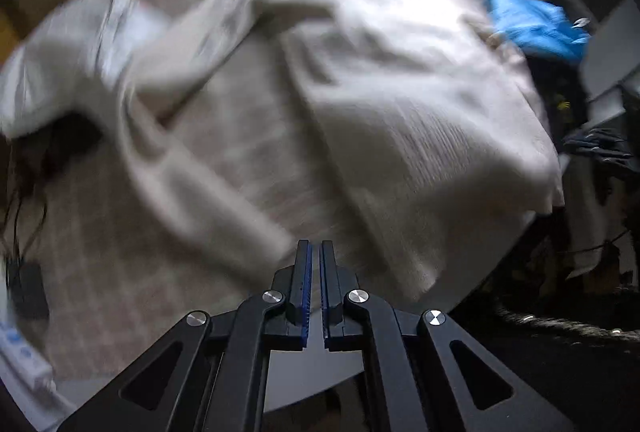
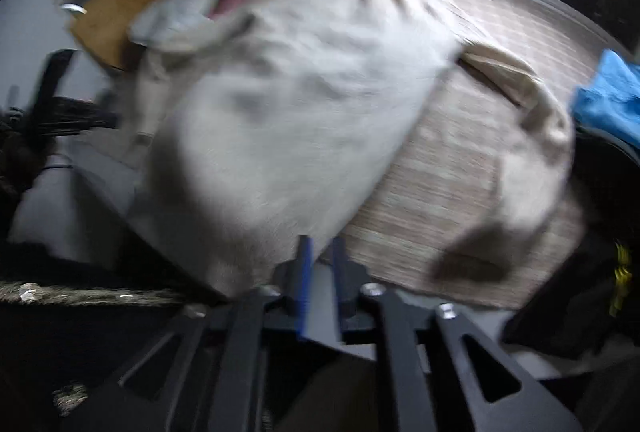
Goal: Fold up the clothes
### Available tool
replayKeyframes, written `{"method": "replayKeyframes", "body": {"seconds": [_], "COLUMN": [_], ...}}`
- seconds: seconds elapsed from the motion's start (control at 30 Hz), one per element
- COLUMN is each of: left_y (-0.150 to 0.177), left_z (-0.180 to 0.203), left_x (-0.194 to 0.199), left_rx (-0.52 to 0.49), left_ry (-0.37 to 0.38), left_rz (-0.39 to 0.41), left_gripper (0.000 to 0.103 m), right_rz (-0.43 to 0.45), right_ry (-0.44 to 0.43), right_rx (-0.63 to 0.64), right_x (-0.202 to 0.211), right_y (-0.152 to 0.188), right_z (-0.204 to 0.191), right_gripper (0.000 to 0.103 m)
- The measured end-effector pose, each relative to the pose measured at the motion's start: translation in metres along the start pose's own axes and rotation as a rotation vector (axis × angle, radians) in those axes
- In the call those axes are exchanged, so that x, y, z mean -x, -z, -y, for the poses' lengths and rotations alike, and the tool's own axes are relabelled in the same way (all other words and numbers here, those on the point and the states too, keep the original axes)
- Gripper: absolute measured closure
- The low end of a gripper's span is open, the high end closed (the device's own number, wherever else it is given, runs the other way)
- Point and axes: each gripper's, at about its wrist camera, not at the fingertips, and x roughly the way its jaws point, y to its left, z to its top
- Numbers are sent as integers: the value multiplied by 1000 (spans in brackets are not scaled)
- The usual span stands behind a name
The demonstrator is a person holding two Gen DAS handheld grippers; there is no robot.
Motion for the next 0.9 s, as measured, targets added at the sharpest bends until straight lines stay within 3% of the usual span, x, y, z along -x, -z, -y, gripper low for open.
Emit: {"method": "replayKeyframes", "body": {"seconds": [0.07, 0.13, 0.23, 0.27, 0.37, 0.57, 0.83, 0.87, 0.9], "left_y": [-18, -56, -120, -136, -174, -191, -202, -204, -206], "left_z": [-14, -18, -16, -12, -12, -33, -34, -34, -36], "left_x": [-1, -4, -23, -36, -73, -116, -124, -125, -125], "left_rx": [-3, -40, -123, -166, -243, -243, -272, -275, -268], "left_ry": [-45, -66, -113, -147, -208, -206, -197, -197, -210], "left_rz": [39, 99, 170, 173, 131, 26, 30, 35, 42], "left_gripper": [100, 93, 92, 91, 86, 86, 81, 84, 96], "right_rz": [36, 103, 145, 153, 140, 153, 173, 178, 183], "right_ry": [1, 1, -8, -10, 14, -30, -86, -84, -81], "right_rx": [-87, -180, -310, -336, -410, -511, -532, -535, -538], "right_x": [-4, -8, -30, -39, -71, -104, -131, -133, -135], "right_y": [-12, -28, -66, -77, -105, -132, -175, -179, -183], "right_z": [22, 46, 93, 105, 133, 167, 190, 190, 191], "right_gripper": [81, 80, 63, 59, 59, 59, 59, 59, 59]}}
